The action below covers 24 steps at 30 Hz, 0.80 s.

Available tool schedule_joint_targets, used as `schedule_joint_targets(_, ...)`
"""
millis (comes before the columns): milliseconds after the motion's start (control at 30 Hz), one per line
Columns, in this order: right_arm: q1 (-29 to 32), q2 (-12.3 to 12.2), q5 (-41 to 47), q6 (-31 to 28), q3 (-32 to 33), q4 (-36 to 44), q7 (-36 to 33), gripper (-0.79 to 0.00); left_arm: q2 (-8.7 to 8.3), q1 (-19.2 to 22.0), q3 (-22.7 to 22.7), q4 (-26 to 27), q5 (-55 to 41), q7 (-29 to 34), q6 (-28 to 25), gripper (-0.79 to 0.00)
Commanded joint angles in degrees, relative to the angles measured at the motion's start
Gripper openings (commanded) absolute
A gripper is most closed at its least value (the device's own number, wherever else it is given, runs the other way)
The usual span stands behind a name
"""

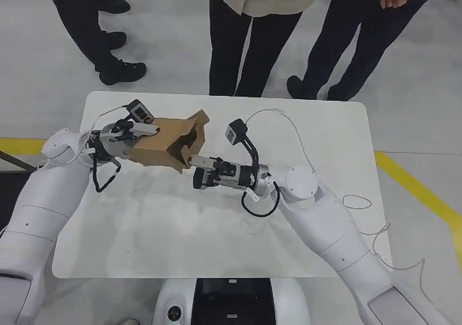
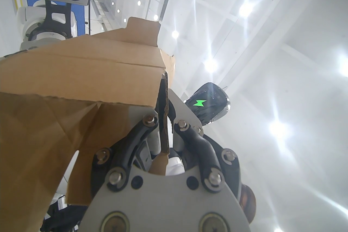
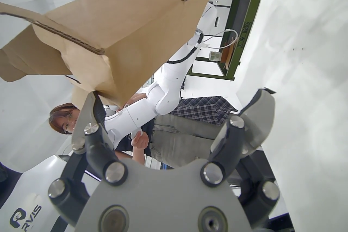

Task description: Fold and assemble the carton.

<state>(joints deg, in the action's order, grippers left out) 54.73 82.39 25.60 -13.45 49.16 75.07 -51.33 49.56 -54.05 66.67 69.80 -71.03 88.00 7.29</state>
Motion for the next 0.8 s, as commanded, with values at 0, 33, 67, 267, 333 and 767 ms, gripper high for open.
schedule_joint_targets(0, -0.17, 0.08, -0.25, 0.08, -0.25, 0.05, -0.01, 0.000, 0.02, 0.22, -0.20, -0.10, -0.07, 0.00, 0.03, -0.785)
schedule_joint_targets(33, -0.25, 0.12, -0.37, 0.13, -0.37, 0.06, 0.01, 0.000, 0.03, 0.33, -0.29, -0.17, -0.10, 0.00, 0.02, -0.785)
schedule_joint_targets(67, -0.34, 0.16, -0.49, 0.14, -0.49, 0.10, -0.03, 0.000, 0.05, 0.45, -0.38, -0.25, -0.12, 0.00, 0.01, -0.785)
schedule_joint_targets(267, -0.88, 0.37, -1.22, 0.37, -1.02, 0.08, -0.02, 0.000, 0.10, 1.13, -0.84, -0.91, -0.18, 0.00, -0.01, -0.785)
schedule_joint_targets(333, -1.03, 0.44, -1.31, 0.50, -1.16, 0.05, -0.01, 0.000, 0.11, 1.32, -1.01, -1.06, -0.15, 0.00, 0.02, -0.785)
schedule_joint_targets(767, -1.04, 0.51, -1.00, -0.59, -0.02, -0.09, 1.15, 0.000, -0.26, 1.72, -1.50, -1.66, 1.42, 0.00, -0.80, -0.785)
